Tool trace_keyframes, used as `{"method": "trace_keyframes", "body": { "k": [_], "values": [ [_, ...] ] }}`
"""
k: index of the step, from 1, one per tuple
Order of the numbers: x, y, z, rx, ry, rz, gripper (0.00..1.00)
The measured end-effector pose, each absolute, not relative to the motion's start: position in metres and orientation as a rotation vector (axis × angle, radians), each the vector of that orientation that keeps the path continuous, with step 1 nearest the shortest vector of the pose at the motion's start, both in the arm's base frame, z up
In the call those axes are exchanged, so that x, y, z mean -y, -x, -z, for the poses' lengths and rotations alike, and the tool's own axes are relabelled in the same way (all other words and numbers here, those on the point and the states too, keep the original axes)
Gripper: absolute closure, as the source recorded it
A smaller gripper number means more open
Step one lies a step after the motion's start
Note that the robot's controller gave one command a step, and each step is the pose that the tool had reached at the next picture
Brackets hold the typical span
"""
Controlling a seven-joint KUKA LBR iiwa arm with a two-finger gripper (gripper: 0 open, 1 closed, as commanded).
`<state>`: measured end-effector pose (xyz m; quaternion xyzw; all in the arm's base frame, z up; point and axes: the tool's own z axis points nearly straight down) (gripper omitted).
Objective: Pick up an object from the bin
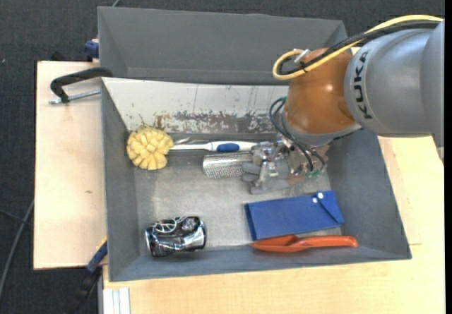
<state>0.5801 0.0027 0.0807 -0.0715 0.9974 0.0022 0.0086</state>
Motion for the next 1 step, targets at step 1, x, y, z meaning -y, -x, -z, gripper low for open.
{"method": "trace_keyframes", "body": {
  "k": [1],
  "values": [
    [-0.0026, -0.5801, -0.0806, -3.116, 0.224, -0.007, 1.00]
  ]
}}
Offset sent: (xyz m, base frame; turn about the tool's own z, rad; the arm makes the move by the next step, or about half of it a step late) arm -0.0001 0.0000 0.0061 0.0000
